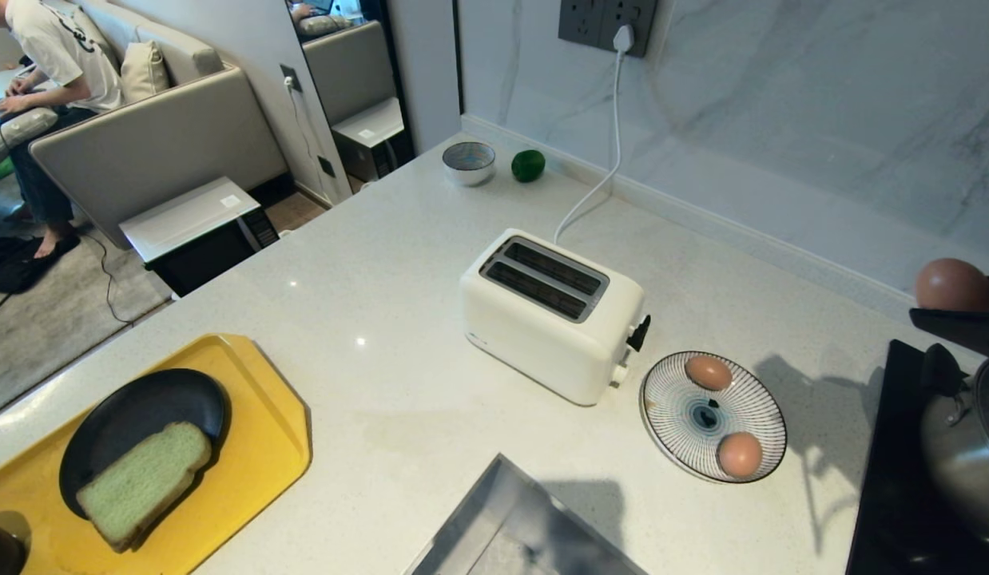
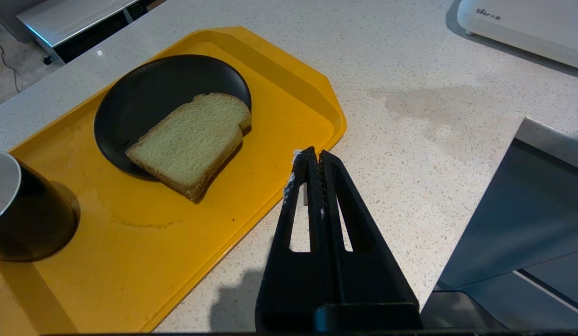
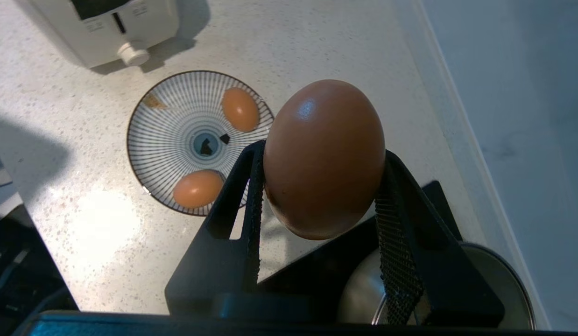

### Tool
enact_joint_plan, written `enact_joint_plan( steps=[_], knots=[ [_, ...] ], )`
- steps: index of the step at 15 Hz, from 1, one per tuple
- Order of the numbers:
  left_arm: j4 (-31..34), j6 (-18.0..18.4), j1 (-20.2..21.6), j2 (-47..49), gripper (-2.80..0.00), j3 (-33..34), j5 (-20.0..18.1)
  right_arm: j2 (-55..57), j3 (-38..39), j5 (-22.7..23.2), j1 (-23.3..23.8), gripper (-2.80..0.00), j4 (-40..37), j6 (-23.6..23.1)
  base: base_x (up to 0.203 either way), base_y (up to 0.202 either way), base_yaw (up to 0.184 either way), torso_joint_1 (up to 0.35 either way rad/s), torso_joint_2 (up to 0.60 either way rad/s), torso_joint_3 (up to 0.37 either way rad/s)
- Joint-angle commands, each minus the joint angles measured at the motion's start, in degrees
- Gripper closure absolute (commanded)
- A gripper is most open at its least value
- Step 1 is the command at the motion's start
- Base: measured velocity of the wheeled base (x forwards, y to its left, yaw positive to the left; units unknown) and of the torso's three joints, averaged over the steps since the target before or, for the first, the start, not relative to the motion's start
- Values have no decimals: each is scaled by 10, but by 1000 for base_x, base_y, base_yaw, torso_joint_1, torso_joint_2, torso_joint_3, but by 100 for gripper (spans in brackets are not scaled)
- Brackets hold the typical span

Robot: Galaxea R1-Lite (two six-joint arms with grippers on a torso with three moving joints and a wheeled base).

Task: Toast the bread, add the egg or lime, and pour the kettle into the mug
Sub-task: Put the egg in the bowl

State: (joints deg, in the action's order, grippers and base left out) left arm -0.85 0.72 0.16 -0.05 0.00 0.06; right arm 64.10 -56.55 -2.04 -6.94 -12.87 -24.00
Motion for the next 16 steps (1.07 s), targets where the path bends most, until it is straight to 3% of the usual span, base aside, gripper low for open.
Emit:
enact_joint_plan(
  steps=[1,6,10,14,16],
  knots=[
    [0,0,0,0,0,0,0,-3,1,-20,-4,0,10,7,0,0,0,0,0,0],
    [0,0,1,0,0,0,0,-1,32,-22,-10,0,86,33,0,0,0,0,0,0],
    [0,-1,0,0,0,0,0,10,101,-23,-9,0,234,64,0,0,0,0,0,0],
    [0,0,0,0,0,0,0,12,104,-27,-10,0,259,67,0,0,0,0,0,0],
    [0,0,0,0,0,0,0,16,126,-25,-19,0,314,66,0,0,0,0,0,0]
  ],
)
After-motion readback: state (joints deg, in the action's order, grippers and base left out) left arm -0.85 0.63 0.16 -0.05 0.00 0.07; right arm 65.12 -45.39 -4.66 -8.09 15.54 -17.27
